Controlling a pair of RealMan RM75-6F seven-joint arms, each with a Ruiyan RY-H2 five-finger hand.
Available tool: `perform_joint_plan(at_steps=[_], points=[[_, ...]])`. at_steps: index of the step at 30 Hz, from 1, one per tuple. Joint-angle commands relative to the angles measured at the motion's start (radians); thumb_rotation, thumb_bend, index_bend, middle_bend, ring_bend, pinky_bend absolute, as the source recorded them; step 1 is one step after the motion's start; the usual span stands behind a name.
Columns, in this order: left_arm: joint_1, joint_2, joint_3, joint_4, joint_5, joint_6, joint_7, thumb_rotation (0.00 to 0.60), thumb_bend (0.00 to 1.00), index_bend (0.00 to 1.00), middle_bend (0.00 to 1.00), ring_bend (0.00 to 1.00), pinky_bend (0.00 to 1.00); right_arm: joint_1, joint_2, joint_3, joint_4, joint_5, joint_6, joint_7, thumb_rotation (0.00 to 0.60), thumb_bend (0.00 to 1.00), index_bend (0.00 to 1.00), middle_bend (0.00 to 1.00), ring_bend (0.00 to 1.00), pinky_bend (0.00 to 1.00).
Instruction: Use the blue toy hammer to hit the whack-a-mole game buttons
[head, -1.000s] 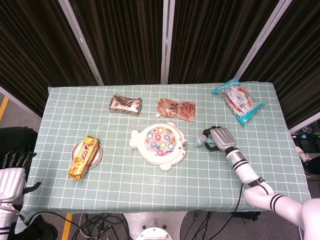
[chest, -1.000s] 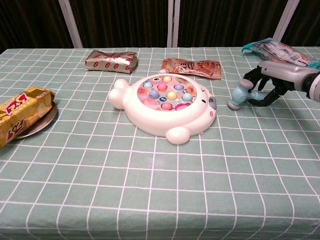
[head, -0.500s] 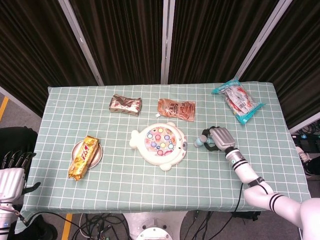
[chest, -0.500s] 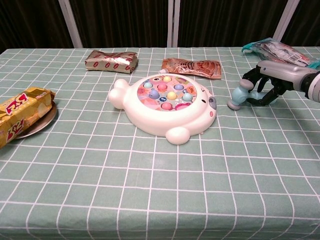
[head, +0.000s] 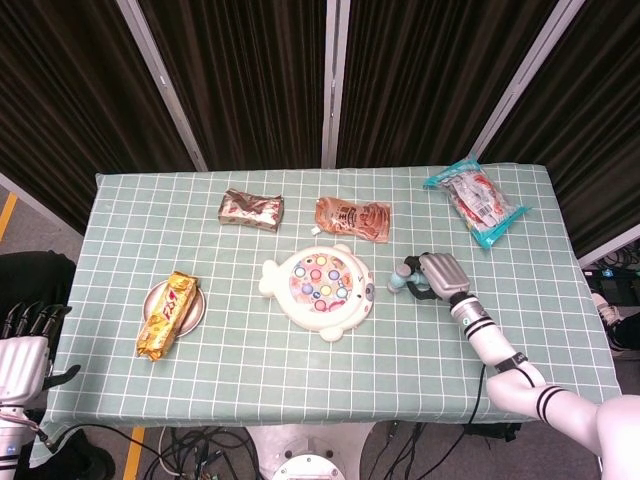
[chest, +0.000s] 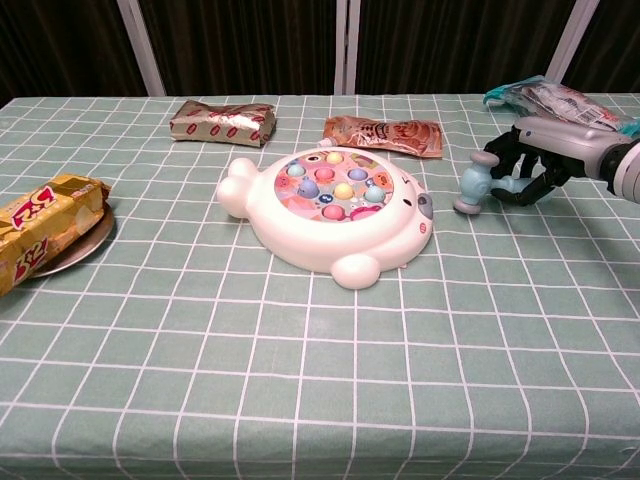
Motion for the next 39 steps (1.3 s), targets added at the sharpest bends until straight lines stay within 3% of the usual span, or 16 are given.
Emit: perform_joint_plan(at_steps=[1,6,16,26,39], points=[[0.0,0.001,0.0,0.0,0.001,0.001,0.0,0.6,0.03,0.18,0.16,0.07,0.02,-0.002,0.006,-0.002,0.001,-0.017,0.018,0.017,0.6,0.47,0.59,0.55,0.41,0.47],[0.002,0.004,0.001,-0.003,0.003,0.004,-0.001,0.6,0.03,0.18,0.16,0.07,0.02,-0.002,0.049,-0.01,-0.036,-0.069,0.076,0.015,0.6,0.48,0.64,0.58,0.44,0.51],[0.006,0.007,0.005,-0.008,0.012,0.012,-0.001,0.6,0.03,0.18,0.16,0.07,0.02,0.046,0.175,0.012,-0.263,-0.131,0.126,-0.155,0.6,0.49,0.7,0.63,0.5,0.57],[0.015,0.001,0.009,0.006,0.013,0.019,-0.017,0.6,0.03,0.18,0.16,0.07,0.02,0.156,0.102,0.057,-0.3,-0.058,0.011,-0.299,0.6,0.5,0.73,0.65,0.51,0.59],[0.021,-0.009,0.011,0.025,0.015,0.022,-0.034,0.6,0.03,0.18,0.16,0.07,0.02,0.19,0.077,0.032,-0.309,0.005,-0.042,-0.404,0.6,0.5,0.73,0.65,0.51,0.59]])
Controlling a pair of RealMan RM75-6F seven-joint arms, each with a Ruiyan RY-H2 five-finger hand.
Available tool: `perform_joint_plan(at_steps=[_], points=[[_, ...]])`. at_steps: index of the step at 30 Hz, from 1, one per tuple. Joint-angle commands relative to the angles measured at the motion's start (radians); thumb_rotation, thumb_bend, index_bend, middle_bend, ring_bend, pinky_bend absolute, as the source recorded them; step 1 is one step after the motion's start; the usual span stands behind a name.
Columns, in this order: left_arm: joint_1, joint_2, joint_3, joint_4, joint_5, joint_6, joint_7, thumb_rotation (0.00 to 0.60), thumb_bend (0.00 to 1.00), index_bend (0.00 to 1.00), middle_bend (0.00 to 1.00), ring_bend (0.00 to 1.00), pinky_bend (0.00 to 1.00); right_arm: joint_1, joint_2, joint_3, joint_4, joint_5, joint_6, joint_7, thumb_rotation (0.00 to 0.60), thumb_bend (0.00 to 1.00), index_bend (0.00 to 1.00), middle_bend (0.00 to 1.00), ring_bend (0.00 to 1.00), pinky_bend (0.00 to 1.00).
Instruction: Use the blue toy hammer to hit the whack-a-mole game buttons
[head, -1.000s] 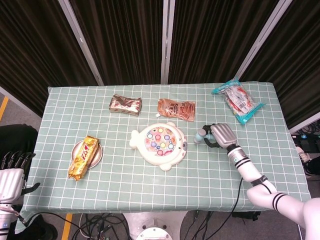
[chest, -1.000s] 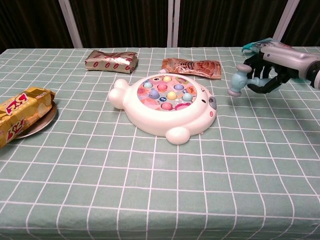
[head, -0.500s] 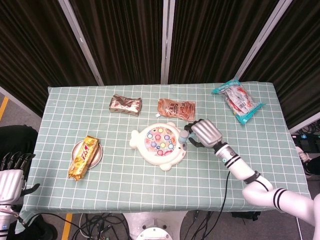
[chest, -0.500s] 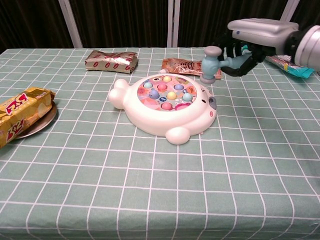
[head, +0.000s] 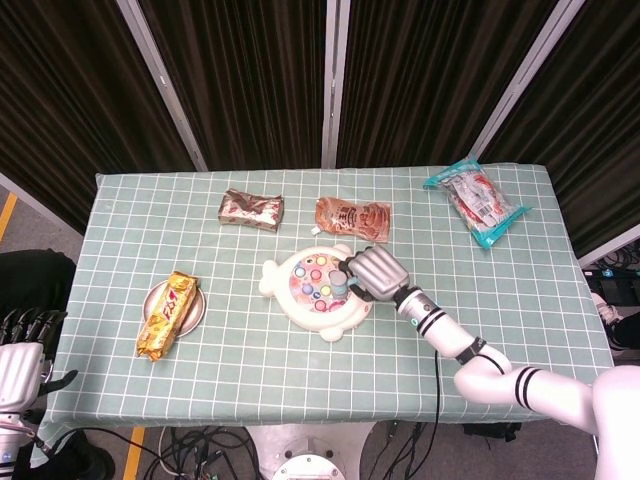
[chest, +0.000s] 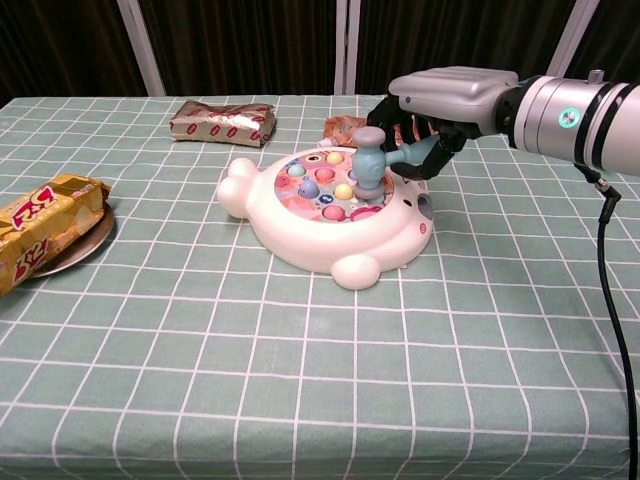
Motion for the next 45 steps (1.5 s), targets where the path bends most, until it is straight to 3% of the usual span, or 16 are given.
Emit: perform_joint_plan(at_steps=[1,8,19,30,36,45], points=[[0.001,-0.001,-0.001,0.002,0.001,0.003,-0.002,0.6,0.03,0.18,0.16,0.07,0.02,0.0,0.007,0.002,-0.015,0.008,0.012,-0.009,0.6,0.5,0.73,0.65,0.51,0.59],[0.003,0.001,-0.002,0.001,0.004,0.008,-0.002,0.6,0.03,0.18,0.16,0.07,0.02,0.007,0.021,0.021,-0.042,0.012,0.041,-0.016,0.6,0.5,0.73,0.65,0.51,0.59],[0.009,-0.005,-0.001,0.011,-0.003,0.005,-0.012,0.6,0.03,0.18,0.16,0.07,0.02,0.052,-0.047,0.004,0.009,0.041,-0.001,-0.08,0.6,0.5,0.73,0.65,0.51,0.59],[0.01,-0.008,-0.003,0.017,0.009,0.017,-0.019,0.6,0.03,0.18,0.16,0.07,0.02,-0.03,0.058,0.017,-0.066,0.054,0.128,-0.049,0.6,0.5,0.73,0.65,0.51,0.59],[0.007,-0.009,-0.002,0.017,0.014,0.012,-0.015,0.6,0.03,0.18,0.16,0.07,0.02,-0.097,0.05,-0.027,0.032,0.095,0.117,0.043,0.6,0.5,0.72,0.65,0.51,0.59],[0.003,-0.006,-0.001,0.005,0.015,0.005,-0.003,0.6,0.03,0.18,0.16,0.07,0.02,-0.154,-0.046,-0.079,0.229,0.043,0.11,0.235,0.6,0.47,0.67,0.62,0.49,0.55]])
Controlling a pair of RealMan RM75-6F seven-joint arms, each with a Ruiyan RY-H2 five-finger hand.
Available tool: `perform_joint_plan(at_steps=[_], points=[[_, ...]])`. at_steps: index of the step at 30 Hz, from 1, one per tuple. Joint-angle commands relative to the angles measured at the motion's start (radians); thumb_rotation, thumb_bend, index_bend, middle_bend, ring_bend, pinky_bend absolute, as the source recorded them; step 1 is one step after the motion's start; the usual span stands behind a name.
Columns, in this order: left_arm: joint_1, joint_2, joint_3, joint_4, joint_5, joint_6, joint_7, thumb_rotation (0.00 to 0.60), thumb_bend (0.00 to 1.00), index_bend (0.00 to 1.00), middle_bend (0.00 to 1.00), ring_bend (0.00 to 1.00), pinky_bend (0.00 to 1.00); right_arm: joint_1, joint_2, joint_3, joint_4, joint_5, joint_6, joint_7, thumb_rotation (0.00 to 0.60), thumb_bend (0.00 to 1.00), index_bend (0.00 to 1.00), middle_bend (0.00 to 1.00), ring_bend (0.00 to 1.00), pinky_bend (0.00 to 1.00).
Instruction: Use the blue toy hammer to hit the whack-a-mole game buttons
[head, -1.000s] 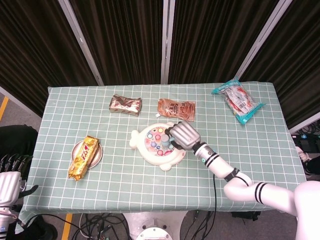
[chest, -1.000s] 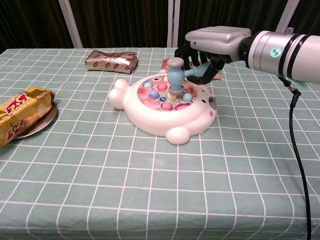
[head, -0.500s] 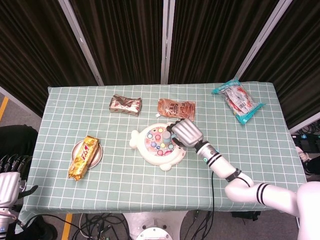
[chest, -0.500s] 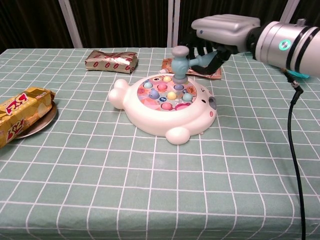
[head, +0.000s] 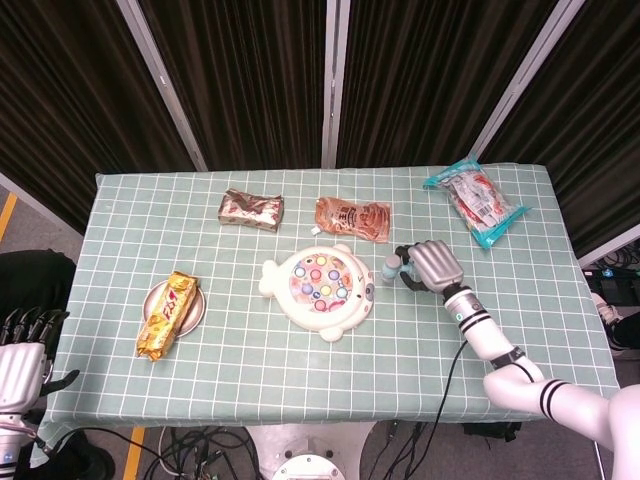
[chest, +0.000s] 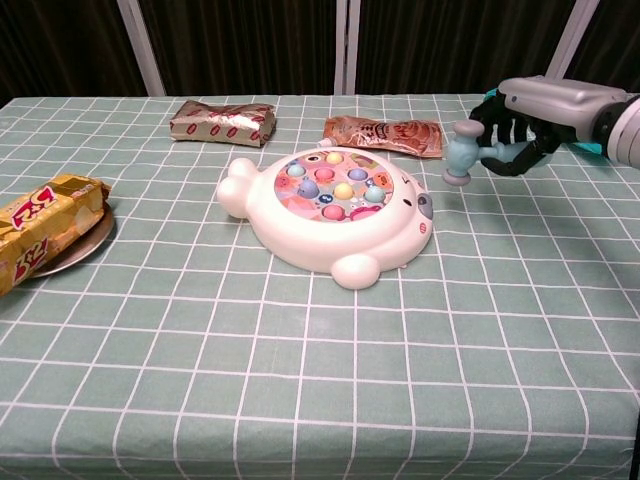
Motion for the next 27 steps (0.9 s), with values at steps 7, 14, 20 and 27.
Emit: perform_joint_plan(at_steps=[7,14,20,27], points=[[0.001,0.005,0.001,-0.01,0.0,0.002,0.009,0.6,0.03,0.18,0.16,0.07,0.02,-0.032,-0.104,-0.037,0.162,-0.078,0.009,0.146,0.6,0.42,0.59,0.55,0.41,0.44],[0.001,0.007,0.001,-0.012,0.001,0.0,0.01,0.6,0.03,0.18,0.16,0.07,0.02,-0.043,-0.109,-0.043,0.172,-0.104,0.02,0.177,0.6,0.36,0.44,0.46,0.31,0.36],[0.0,0.007,0.001,-0.012,0.001,0.001,0.011,0.6,0.03,0.18,0.16,0.07,0.02,-0.052,-0.093,-0.043,0.145,-0.115,0.028,0.182,0.6,0.35,0.36,0.41,0.26,0.33],[0.001,0.01,-0.001,-0.014,0.001,0.004,0.013,0.6,0.03,0.18,0.16,0.07,0.02,-0.063,-0.073,-0.041,0.105,-0.117,0.033,0.169,0.6,0.35,0.26,0.36,0.19,0.26]])
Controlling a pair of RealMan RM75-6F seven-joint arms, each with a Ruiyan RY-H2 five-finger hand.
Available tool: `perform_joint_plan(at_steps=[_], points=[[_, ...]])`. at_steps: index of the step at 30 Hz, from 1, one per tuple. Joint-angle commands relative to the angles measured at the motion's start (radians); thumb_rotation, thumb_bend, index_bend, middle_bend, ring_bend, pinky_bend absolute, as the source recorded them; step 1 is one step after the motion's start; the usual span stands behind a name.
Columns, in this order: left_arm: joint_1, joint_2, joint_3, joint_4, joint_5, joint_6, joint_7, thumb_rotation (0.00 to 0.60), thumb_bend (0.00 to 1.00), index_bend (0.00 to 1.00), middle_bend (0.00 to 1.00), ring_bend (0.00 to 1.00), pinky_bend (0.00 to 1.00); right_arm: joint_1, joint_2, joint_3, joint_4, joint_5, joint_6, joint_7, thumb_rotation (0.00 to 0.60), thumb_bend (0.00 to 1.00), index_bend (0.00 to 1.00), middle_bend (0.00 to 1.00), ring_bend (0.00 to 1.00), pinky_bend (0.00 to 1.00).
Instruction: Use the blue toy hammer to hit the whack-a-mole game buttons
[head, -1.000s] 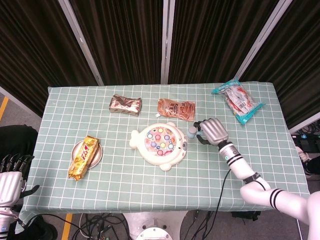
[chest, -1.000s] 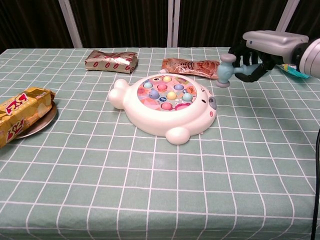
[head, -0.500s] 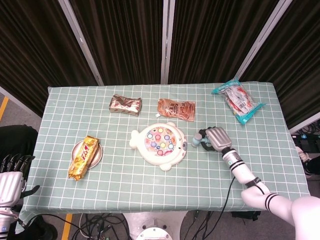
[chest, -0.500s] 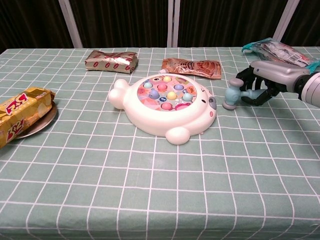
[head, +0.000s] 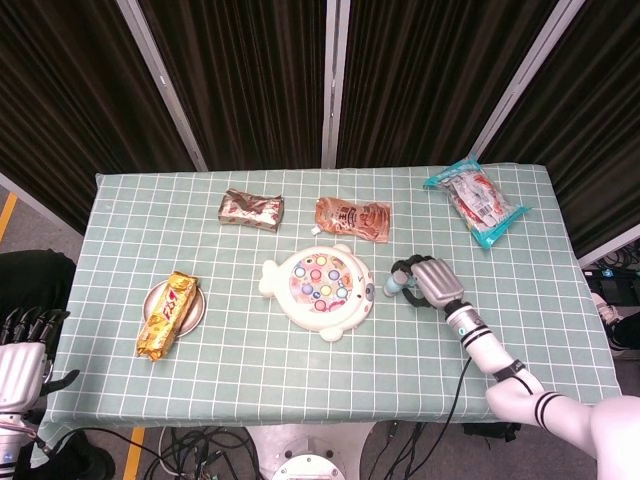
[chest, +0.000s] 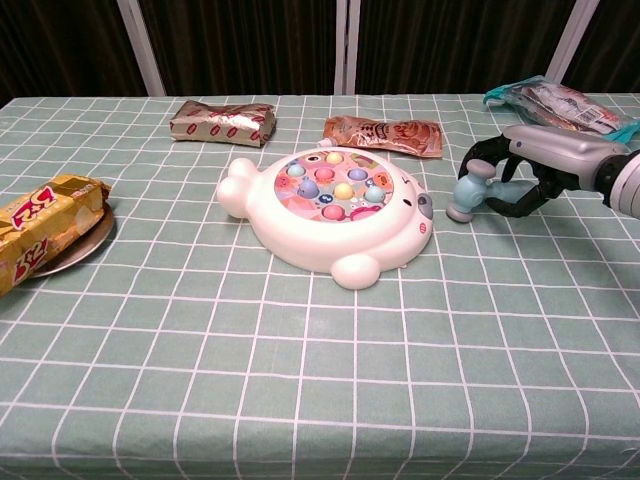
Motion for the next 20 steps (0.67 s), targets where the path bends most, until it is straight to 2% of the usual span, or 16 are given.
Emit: perform_joint_plan(at_steps=[1,3,5,11,16,20], points=[[0.001,0.001,0.0,-0.001,0.0,0.001,0.0,0.6,0.03,0.18,0.16,0.07,0.02,-0.009,0.017,0.004,-0.024,0.0,0.012,-0.006,0.6,0.35,0.22,0.33,0.16,0.24],[0.002,0.002,-0.001,-0.001,-0.001,0.003,-0.001,0.6,0.03,0.18,0.16,0.07,0.02,-0.022,0.038,0.007,-0.054,-0.004,0.04,-0.014,0.6,0.35,0.15,0.28,0.12,0.19],[0.002,0.002,-0.002,-0.001,-0.001,0.004,-0.002,0.6,0.03,0.18,0.16,0.07,0.02,-0.047,0.079,0.01,-0.101,-0.008,0.088,-0.034,0.6,0.35,0.13,0.26,0.09,0.16],[-0.005,-0.004,-0.009,0.001,0.006,0.008,0.003,0.6,0.03,0.18,0.16,0.07,0.02,-0.181,0.253,0.01,-0.314,0.009,0.284,-0.166,0.6,0.35,0.12,0.23,0.07,0.14],[-0.008,-0.017,-0.02,0.007,0.018,0.031,0.014,0.6,0.03,0.18,0.16,0.07,0.02,-0.327,0.373,-0.027,-0.477,-0.015,0.481,-0.238,0.6,0.36,0.12,0.22,0.07,0.14],[-0.01,-0.023,-0.024,0.004,0.026,0.042,0.026,0.6,0.03,0.18,0.16,0.07,0.02,-0.419,0.42,-0.063,-0.541,-0.052,0.589,-0.228,0.6,0.36,0.12,0.21,0.07,0.13]])
